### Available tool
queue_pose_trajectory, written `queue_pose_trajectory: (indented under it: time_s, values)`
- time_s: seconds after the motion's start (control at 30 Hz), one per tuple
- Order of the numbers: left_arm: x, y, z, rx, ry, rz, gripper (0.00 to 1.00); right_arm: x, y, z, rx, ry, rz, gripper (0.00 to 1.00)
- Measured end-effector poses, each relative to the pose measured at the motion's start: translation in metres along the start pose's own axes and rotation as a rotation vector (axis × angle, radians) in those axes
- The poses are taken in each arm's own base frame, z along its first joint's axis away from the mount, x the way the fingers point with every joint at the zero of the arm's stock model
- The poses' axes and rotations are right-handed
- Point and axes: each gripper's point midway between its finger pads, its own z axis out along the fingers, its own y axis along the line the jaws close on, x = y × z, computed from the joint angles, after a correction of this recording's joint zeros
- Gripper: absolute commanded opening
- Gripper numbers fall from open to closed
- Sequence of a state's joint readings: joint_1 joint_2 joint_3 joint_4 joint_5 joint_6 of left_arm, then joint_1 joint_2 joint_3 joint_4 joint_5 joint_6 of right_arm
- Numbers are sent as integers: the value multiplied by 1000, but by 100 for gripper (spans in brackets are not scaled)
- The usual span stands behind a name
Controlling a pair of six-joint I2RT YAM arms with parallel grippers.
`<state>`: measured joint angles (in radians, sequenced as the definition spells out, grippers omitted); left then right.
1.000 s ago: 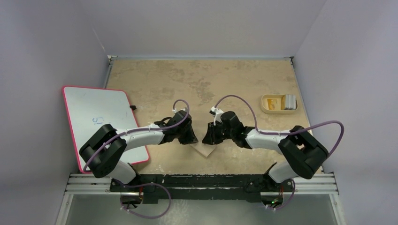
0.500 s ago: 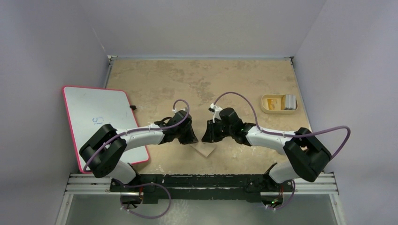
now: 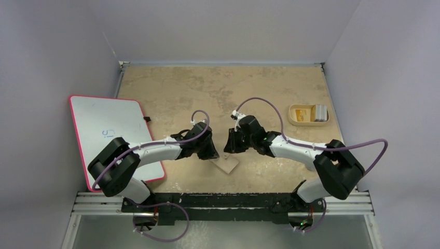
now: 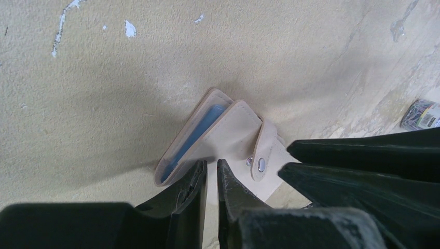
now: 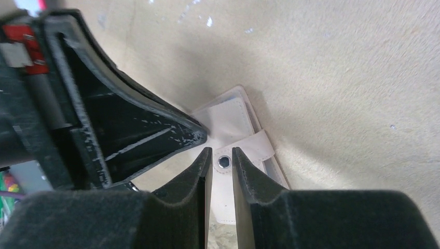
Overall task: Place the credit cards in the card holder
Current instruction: Close the card holder at the center of the board.
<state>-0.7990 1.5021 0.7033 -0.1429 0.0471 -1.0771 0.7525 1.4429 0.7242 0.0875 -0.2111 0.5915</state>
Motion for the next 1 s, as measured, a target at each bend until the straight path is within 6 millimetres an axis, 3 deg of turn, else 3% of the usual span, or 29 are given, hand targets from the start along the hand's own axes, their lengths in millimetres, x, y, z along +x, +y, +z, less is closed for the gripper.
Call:
queue_pose_trajectory:
  time_s: [0.3,0.63,1.0]
  values:
    - [0,-1,1,4,-1,0,13,29,-5,12,76,102,-16,24]
    - [0,-1,1,3,-1,0,13,31,-5,20,145,141,-49,19]
    - [-1,0,1,0,-5,1,13,27,2,15,282,204,-130,26]
